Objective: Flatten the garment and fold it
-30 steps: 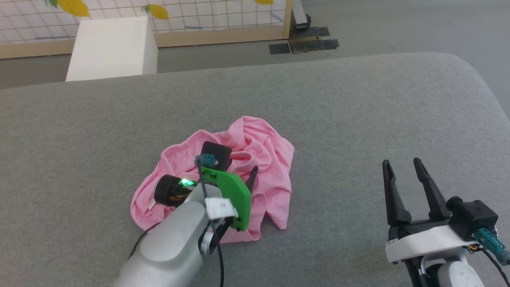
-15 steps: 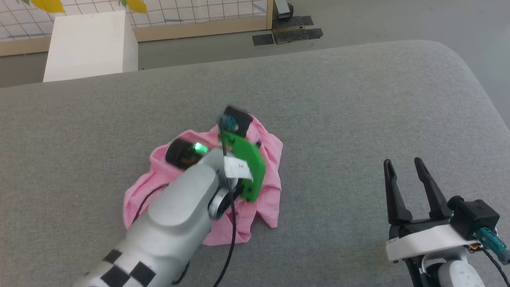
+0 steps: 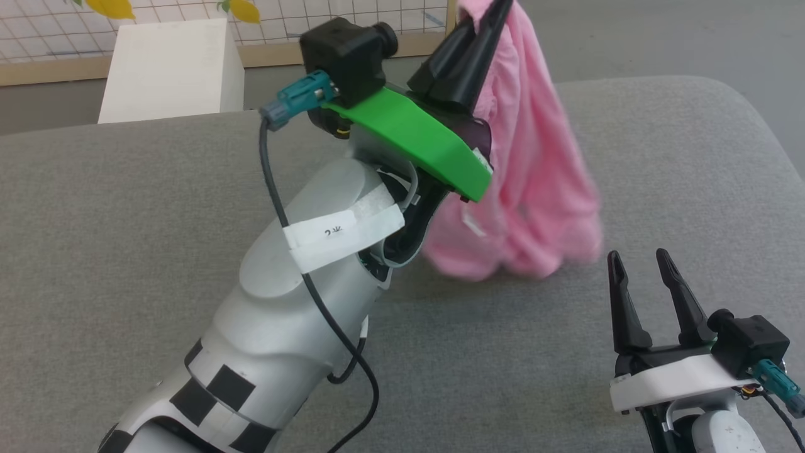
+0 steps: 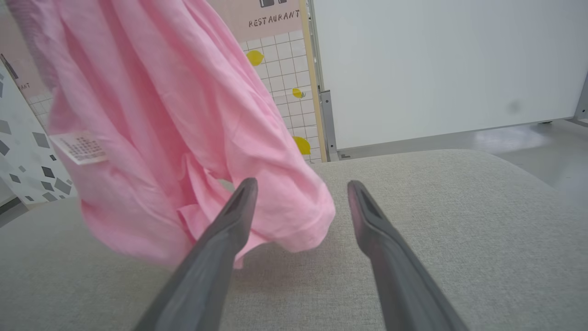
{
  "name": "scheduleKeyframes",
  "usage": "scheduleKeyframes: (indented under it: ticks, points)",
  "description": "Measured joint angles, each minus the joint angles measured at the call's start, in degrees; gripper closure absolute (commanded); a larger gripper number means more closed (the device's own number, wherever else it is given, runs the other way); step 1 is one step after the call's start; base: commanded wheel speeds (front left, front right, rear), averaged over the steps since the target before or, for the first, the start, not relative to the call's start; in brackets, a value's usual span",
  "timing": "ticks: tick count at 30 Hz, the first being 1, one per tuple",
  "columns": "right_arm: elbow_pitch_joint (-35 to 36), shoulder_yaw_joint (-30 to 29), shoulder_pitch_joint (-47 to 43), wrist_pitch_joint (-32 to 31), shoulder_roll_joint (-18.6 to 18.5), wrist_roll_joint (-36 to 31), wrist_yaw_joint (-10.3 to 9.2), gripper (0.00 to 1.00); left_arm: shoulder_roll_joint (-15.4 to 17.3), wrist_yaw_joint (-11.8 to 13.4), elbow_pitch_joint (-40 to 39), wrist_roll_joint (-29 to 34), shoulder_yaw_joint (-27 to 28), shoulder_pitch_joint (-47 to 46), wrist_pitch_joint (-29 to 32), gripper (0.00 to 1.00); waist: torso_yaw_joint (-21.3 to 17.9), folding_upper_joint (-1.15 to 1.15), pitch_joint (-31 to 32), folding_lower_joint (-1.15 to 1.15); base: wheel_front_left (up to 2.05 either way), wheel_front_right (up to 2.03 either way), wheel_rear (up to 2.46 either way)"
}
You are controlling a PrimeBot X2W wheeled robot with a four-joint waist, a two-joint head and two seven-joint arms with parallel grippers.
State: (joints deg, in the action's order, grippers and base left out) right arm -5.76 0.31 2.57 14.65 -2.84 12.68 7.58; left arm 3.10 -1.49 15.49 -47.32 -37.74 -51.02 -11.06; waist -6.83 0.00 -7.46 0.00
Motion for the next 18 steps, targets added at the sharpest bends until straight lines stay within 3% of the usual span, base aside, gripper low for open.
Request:
scheduleKeyframes:
  ticks: [5,12,16,17,18]
  points:
    - [0.01,0.33,0.0,0.0,0.01,0.01,0.0,0.0,1.37,4.55,-0.09,-0.98,1.71,2.32,0.38,1.0,0.91,0.0,0.19,0.0,0.0,0.0,0.0]
    - [0.33,0.38,0.0,0.0,0.01,0.01,0.0,0.0,10.98,12.55,8.26,-2.32,3.78,17.86,5.04,1.0,1.12,0.0,-0.59,0.0,0.0,0.0,0.0]
    - [0.41,-0.04,0.01,0.0,0.01,-0.01,0.01,0.0,12.91,13.95,12.61,-4.7,5.54,22.29,5.23,1.0,1.53,0.0,-1.34,0.0,0.0,0.0,0.0]
    - [0.42,-0.07,0.01,0.0,0.0,-0.01,0.0,0.0,13.05,14.02,13.36,-4.83,5.7,22.61,5.05,0.65,1.64,0.0,-1.47,0.0,0.0,0.0,0.0]
    - [0.42,-0.04,0.01,0.0,0.01,-0.01,0.0,0.0,13.14,14.01,13.95,-4.85,5.84,22.9,4.47,0.0,1.75,0.0,-1.61,0.0,0.0,0.0,0.0]
